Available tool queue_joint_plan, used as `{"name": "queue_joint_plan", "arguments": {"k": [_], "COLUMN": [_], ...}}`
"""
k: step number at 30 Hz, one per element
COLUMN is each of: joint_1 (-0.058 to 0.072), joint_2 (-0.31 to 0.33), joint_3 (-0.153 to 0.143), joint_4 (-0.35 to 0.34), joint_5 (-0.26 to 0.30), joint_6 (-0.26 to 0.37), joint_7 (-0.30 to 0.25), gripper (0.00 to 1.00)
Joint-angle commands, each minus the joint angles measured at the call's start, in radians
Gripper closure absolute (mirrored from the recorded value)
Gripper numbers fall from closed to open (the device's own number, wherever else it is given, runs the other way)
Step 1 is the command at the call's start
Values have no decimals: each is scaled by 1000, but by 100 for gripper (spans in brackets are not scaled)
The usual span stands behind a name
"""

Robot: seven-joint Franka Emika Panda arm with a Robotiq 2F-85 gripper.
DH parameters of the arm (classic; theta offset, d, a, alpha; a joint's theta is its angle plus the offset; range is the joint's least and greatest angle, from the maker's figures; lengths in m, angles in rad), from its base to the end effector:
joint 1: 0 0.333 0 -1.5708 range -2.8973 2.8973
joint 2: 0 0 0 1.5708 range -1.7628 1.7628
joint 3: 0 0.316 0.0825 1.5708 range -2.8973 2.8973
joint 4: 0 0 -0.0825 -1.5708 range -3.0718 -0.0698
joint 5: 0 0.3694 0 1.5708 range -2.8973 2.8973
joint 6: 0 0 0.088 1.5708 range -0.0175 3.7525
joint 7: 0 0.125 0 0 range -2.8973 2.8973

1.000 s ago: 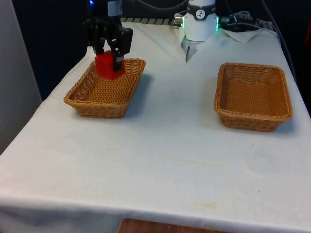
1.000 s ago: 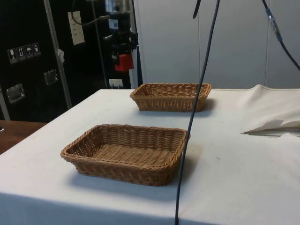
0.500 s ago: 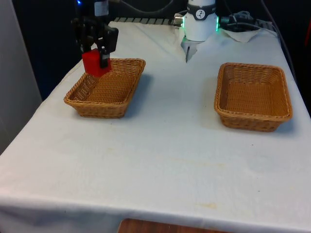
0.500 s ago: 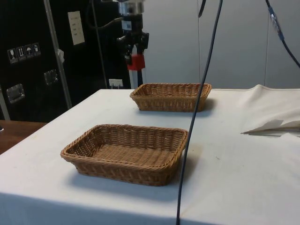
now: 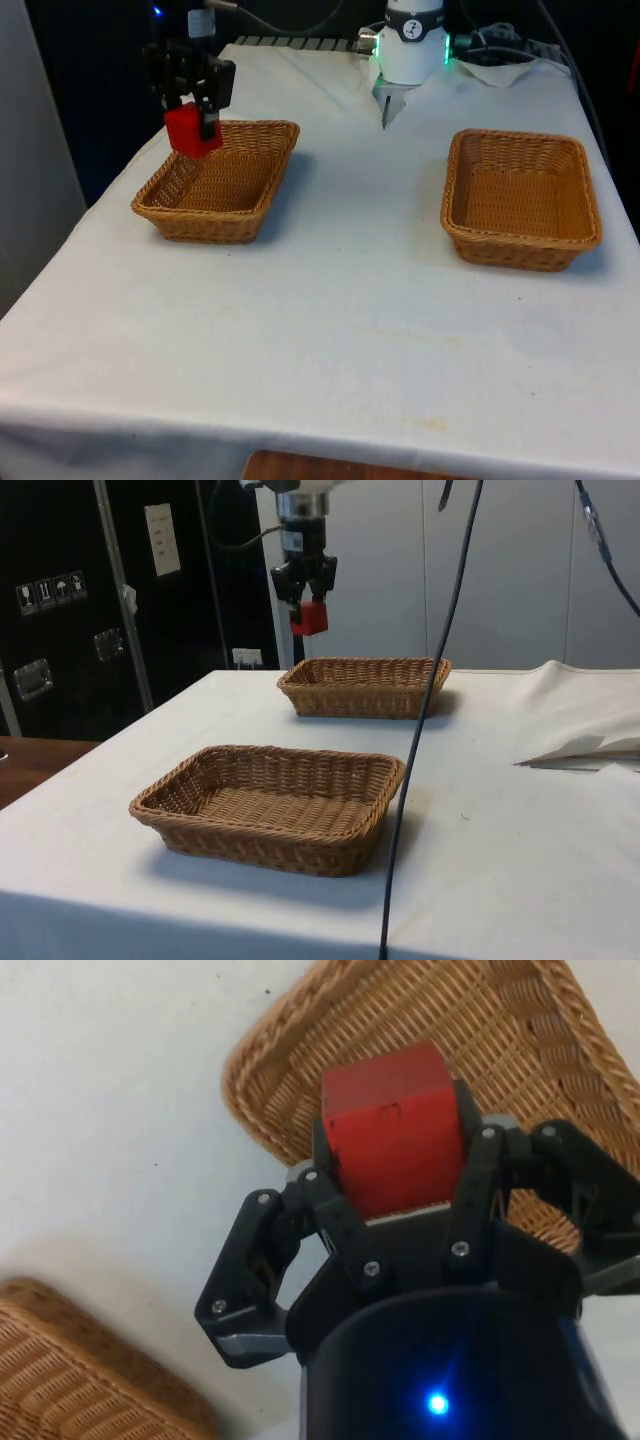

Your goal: Pick up the red cube and place it into the right basket.

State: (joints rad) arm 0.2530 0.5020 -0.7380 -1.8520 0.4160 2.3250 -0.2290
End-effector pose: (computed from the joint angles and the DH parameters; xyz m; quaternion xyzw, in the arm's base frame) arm 0.5840 -0.2539 0.3131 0.9734 -0.2197 0.0589 0.0262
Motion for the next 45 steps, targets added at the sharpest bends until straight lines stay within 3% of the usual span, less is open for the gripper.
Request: {"name": "queue_joint_plan", "arguments": {"k": [1, 10, 12, 17, 21, 22, 23, 32, 33, 34, 36, 41, 42, 43, 45], "joint_1": [1, 15, 14, 15, 9, 16, 8, 4, 14, 4, 2, 4, 14, 4, 5], "joint_2": [-4, -29, -22, -28, -28, -22, -28, -14, -17, -14, 1, 40, 40, 46, 57], "joint_3": [0, 4, 2, 5, 3, -4, 2, 14, -2, 14, 18, 18, 4, 17, 16], "joint_4": [-10, -114, -108, -158, -176, -169, -181, -204, -200, -204, -204, -197, -198, -196, -194], "joint_5": [0, 5, 0, 5, 10, 0, 11, 62, 40, 62, 83, 136, 119, 144, 160], "joint_6": [7, 107, 95, 160, 180, 165, 185, 202, 187, 202, 202, 205, 194, 206, 208], "joint_7": [-4, -43, -37, -72, -98, -83, -104, -130, -117, -130, -138, -167, -154, -172, -182], "gripper": [98, 98, 98, 98, 98, 98, 98, 98, 98, 98, 98, 98, 98, 98, 98]}}
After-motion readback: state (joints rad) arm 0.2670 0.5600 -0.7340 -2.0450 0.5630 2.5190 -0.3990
